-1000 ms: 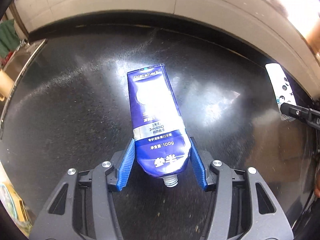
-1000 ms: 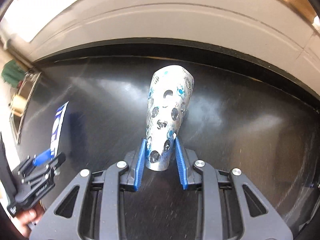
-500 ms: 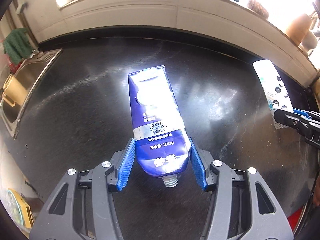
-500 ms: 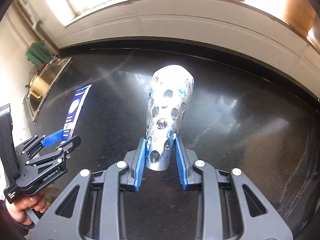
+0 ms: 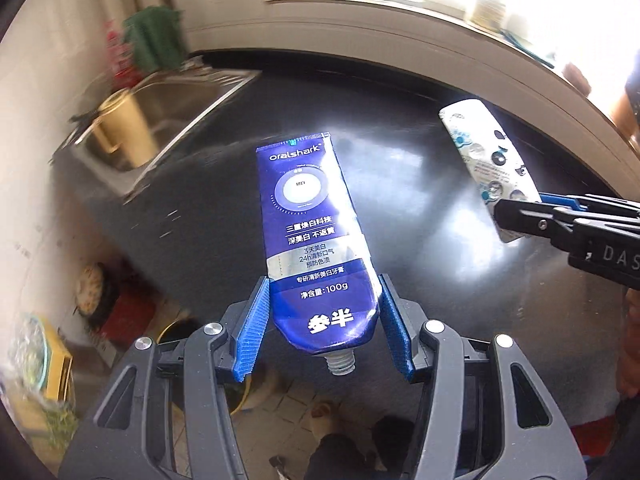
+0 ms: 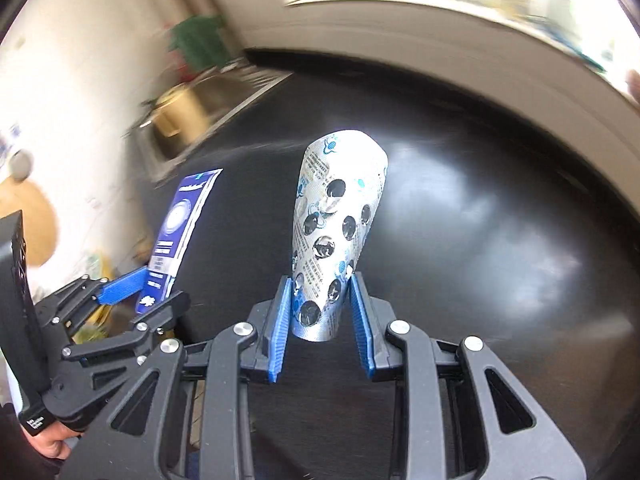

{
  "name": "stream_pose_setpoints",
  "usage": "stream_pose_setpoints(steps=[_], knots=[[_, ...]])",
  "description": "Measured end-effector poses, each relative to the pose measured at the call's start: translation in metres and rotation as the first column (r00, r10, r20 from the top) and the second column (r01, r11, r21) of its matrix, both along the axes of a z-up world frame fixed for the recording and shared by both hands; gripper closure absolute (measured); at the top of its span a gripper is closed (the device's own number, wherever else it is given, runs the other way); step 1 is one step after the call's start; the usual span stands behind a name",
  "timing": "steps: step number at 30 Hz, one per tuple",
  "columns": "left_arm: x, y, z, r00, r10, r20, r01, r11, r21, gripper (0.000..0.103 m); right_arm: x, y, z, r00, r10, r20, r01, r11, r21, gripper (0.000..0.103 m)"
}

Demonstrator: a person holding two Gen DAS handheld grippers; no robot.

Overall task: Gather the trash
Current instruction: 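Carry tube and blister pack down to the bin and open both tools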

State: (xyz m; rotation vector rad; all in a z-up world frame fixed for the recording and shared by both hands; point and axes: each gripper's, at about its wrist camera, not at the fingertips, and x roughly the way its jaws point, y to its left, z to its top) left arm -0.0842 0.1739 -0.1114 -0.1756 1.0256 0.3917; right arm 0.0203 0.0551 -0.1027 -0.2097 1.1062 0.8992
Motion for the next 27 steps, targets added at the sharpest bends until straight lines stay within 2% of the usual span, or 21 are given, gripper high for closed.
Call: stream_pose_setpoints(steps=[4,7,12,15,19,21,27], knots=[[-0.061,0.041,-0.006,0.989,0.143,-0.021,-0.143,0.99,0.004,0.051,-0.045,0.061,-0.01,0.983,0.179,-0.029,-0.179,0.984,0.0,0.073],[-0.101,0.063,-0.017,0.973,0.225,-0.046,-0.225,0.974,0.006,0.051,-0.084,0.108,-0.02,0.946,0.317,-0.061,-0.319,0.948,-0.011,0.073],[-0.162,0.094,-0.045,0.934,0.343,-0.098,-0.348,0.937,-0.036,0.051,-0.138,0.166,-0.042,0.877,0.458,-0.146,-0.466,0.885,-0.019,0.073],[-0.185,0.109,-0.059,0.919,0.376,-0.118,-0.384,0.921,-0.059,0.051,-0.159,0.197,-0.055,0.847,0.499,-0.182,-0.512,0.858,-0.03,0.073],[-0.205,0.129,-0.082,0.905,0.399,-0.146,-0.417,0.9,-0.129,0.051,-0.169,0.225,-0.072,0.828,0.519,-0.211,-0.538,0.841,-0.045,0.072],[-0.209,0.142,-0.089,0.9,0.413,-0.137,-0.431,0.89,-0.151,0.051,-0.178,0.239,-0.079,0.828,0.525,-0.198,-0.546,0.835,-0.065,0.072],[-0.207,0.169,-0.105,0.9,0.413,-0.139,-0.433,0.885,-0.171,0.051,-0.186,0.267,-0.095,0.828,0.521,-0.205,-0.548,0.83,-0.104,0.07]])
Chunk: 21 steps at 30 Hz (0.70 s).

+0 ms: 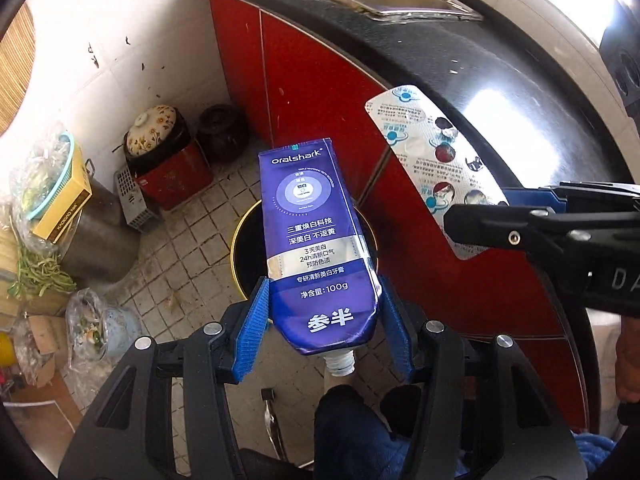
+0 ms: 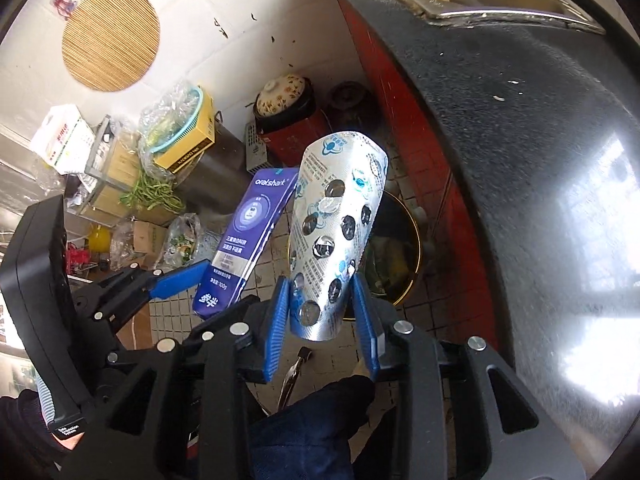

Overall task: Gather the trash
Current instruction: 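Carry tube and blister pack down to the bin and open both tools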

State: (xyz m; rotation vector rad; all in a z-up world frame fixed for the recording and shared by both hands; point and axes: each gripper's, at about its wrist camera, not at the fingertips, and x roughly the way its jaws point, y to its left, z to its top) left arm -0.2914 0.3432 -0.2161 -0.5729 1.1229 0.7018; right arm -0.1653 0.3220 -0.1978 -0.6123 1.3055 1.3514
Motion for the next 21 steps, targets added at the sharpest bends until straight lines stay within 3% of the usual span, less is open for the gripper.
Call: stream_pose_setpoints(steps=[9,13,14,16,17,21], knots=[[0.001,0.018,-0.017,0.999,-0.042,-0.003,0.042,0.999,-0.02,0.051,0.0,0.024,-0.009,0.999,-0.025,-0.021,0.024,0.999,-0.025,0.068],[0.002,0.026,-0.024,0.998,-0.056,0.009,0.057,0.998,-0.029,0.049,-0.001,0.033,-0.011,1.0,-0.028,-0.015,0.027,0.999,-0.033,0.055],[0.002,0.028,-0.025,0.998,-0.055,0.003,0.055,0.998,-0.023,0.044,-0.001,0.034,-0.012,0.999,-0.033,-0.015,0.032,0.999,-0.041,0.052],[0.002,0.03,-0.027,0.998,-0.055,-0.005,0.055,0.998,-0.019,0.029,-0.002,0.034,-0.01,0.999,-0.034,-0.001,0.034,0.999,-0.04,0.035],[0.001,0.03,-0.026,0.998,-0.055,-0.002,0.055,0.998,-0.013,0.024,-0.003,0.033,-0.008,0.999,-0.032,0.011,0.032,0.999,-0.026,0.033],[0.001,0.028,-0.02,0.998,-0.058,-0.012,0.058,0.998,0.012,0.014,0.003,0.017,0.009,0.998,-0.056,0.023,0.056,0.998,0.002,0.023]])
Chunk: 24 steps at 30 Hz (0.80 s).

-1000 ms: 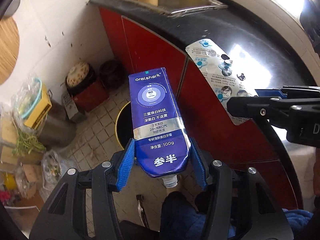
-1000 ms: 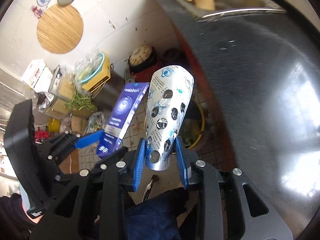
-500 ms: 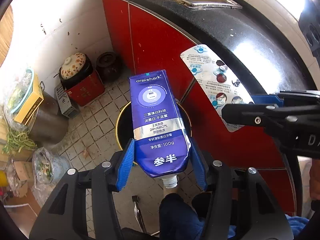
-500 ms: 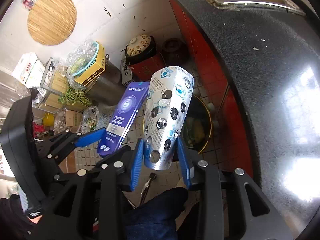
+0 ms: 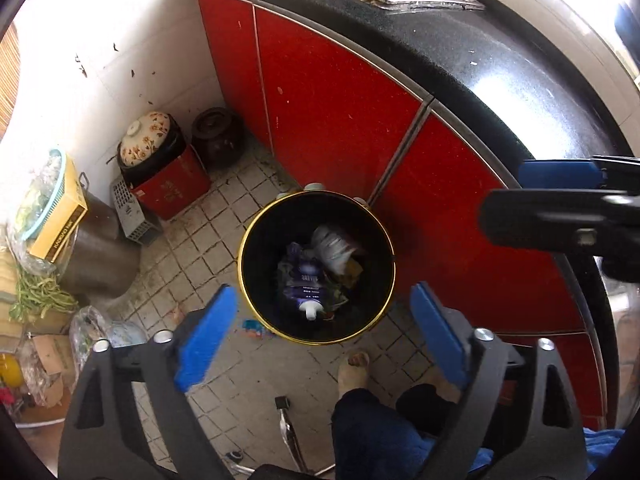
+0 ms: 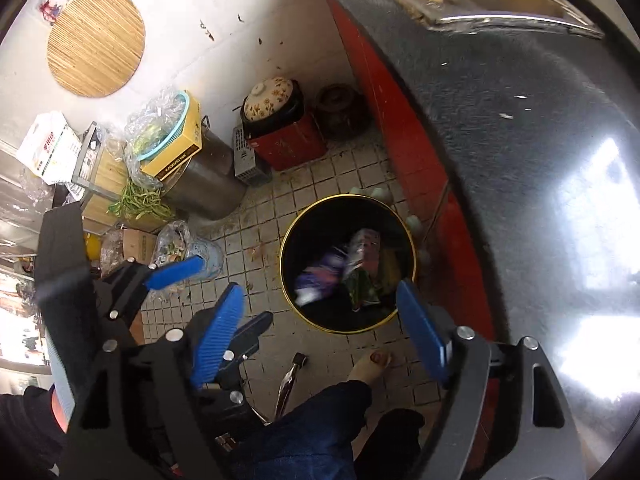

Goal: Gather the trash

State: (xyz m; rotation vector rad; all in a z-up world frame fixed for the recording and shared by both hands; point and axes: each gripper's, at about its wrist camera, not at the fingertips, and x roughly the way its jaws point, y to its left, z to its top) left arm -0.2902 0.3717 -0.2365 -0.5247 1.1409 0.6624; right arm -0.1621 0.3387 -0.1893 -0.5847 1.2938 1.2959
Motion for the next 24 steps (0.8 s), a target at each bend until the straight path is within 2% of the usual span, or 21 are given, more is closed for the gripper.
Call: stream_pose_setpoints(steps=[1,4,7,10,12,14,15,16,17,18,19,20,22,24], knots=[[0.001,-0.002,0.004,1.0,-0.004,0.005,0.004,1.0,0.003,0.012,0.004,-0.008,0.006,1.0,-0.012,0.007,0.012,1.0,0.009,0.019],[0.01,-0.01,0.021,0.999,-0.031,0.007,0.031,0.999,0.023,0.01,0.023,-0.044,0.034,0.996,-0.07,0.05,0.067,0.996,0.054,0.015],[0.036,-0.032,0.048,0.994,-0.102,0.032,0.1,0.992,0.071,0.007,0.054,-0.098,0.067,0.975,-0.181,0.124,0.169,0.98,0.104,0.01],[0.07,-0.057,0.074,0.977,-0.199,0.076,0.192,0.977,0.094,0.007,0.094,-0.173,0.096,0.911,-0.356,0.209,0.331,0.933,0.142,0.008],[0.098,-0.078,0.093,0.953,-0.28,0.119,0.267,0.957,0.114,0.007,0.118,-0.229,0.112,0.835,-0.487,0.257,0.459,0.873,0.162,0.008],[0.135,-0.107,0.113,0.911,-0.381,0.16,0.362,0.922,0.136,0.007,0.137,-0.286,0.128,0.738,-0.608,0.293,0.579,0.793,0.189,0.007],[0.147,-0.118,0.119,0.893,-0.416,0.171,0.395,0.907,0.146,0.007,0.145,-0.316,0.135,0.677,-0.667,0.311,0.64,0.742,0.2,0.007],[0.17,-0.137,0.131,0.858,-0.477,0.189,0.452,0.877,0.163,0.007,0.15,-0.34,0.141,0.626,-0.709,0.326,0.683,0.7,0.209,0.007],[0.184,-0.15,0.138,0.834,-0.515,0.196,0.488,0.856,0.172,0.007,0.155,-0.371,0.149,0.551,-0.758,0.35,0.738,0.638,0.219,0.007],[0.201,-0.166,0.144,0.806,-0.555,0.205,0.526,0.831,0.182,0.007,0.158,-0.394,0.153,0.495,-0.786,0.37,0.774,0.592,0.223,0.007],[0.214,-0.179,0.15,0.785,-0.582,0.212,0.552,0.813,0.186,0.007,0.162,-0.412,0.157,0.457,-0.802,0.383,0.796,0.561,0.225,0.007],[0.227,-0.193,0.155,0.764,-0.608,0.216,0.579,0.794,0.185,0.007,0.164,-0.435,0.163,0.405,-0.824,0.396,0.826,0.516,0.228,0.007],[0.253,-0.218,0.163,0.732,-0.642,0.226,0.622,0.766,0.16,0.007,0.164,-0.465,0.169,0.346,-0.853,0.39,0.862,0.454,0.228,0.007],[0.271,-0.238,0.166,0.714,-0.666,0.215,0.652,0.745,0.142,0.007,0.164,-0.49,0.174,0.285,-0.882,0.377,0.891,0.388,0.235,0.007]])
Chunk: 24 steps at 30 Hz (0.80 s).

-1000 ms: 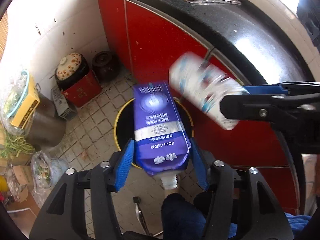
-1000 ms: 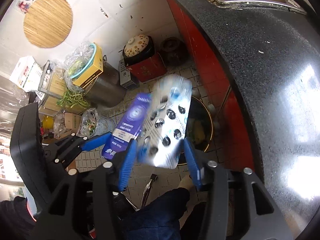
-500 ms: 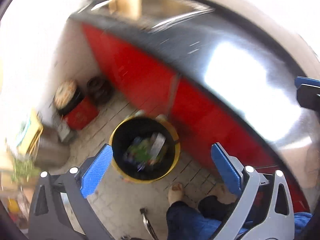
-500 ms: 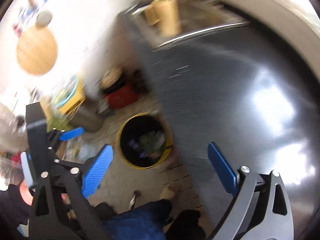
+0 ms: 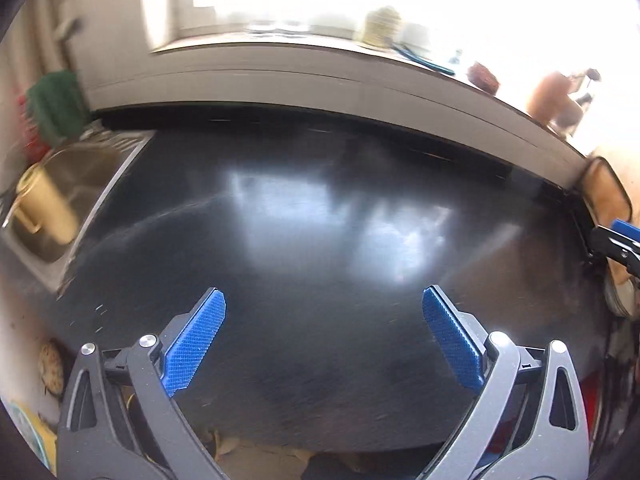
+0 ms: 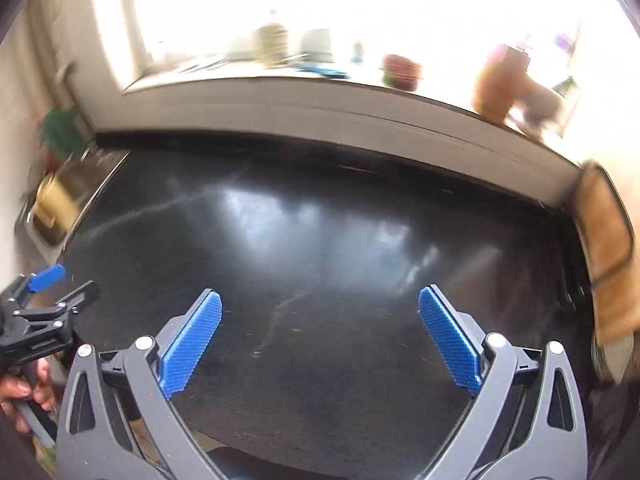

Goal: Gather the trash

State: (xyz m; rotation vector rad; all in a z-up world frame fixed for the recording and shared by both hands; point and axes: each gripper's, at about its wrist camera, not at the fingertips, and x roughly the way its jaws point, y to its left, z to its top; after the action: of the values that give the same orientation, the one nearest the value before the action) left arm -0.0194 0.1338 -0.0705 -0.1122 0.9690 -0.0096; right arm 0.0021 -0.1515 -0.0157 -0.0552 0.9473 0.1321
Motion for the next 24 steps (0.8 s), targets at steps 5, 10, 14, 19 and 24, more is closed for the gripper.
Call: stream_pose_setpoints(steps=[5,10,14,19,24], knots=[[0.029,-0.041,0.002,0.998,-0.062,-0.033,0.062,0.998,0.025,0.007,0.006,-0.044,-0.002,0.996,-0.086,-0.018,0.087,0.996,0.032,0.007],[0.034,-0.059,0.002,0.995,-0.089,-0.047,0.092,0.993,0.068,0.007,0.007,-0.055,-0.007,0.995,-0.1,-0.023,0.101,0.994,0.034,0.007],[0.033,-0.063,0.001,0.996,-0.07,-0.061,0.073,0.995,0.063,0.007,0.008,-0.057,-0.008,0.995,-0.094,-0.034,0.095,0.995,0.043,0.007],[0.033,-0.063,0.001,0.995,-0.066,-0.069,0.07,0.996,0.06,0.007,0.012,-0.055,-0.011,0.996,-0.08,-0.046,0.082,0.995,0.053,0.007],[0.034,-0.064,0.004,0.996,-0.064,-0.067,0.069,0.995,0.074,0.007,0.015,-0.054,-0.013,0.996,-0.072,-0.054,0.075,0.995,0.064,0.007]])
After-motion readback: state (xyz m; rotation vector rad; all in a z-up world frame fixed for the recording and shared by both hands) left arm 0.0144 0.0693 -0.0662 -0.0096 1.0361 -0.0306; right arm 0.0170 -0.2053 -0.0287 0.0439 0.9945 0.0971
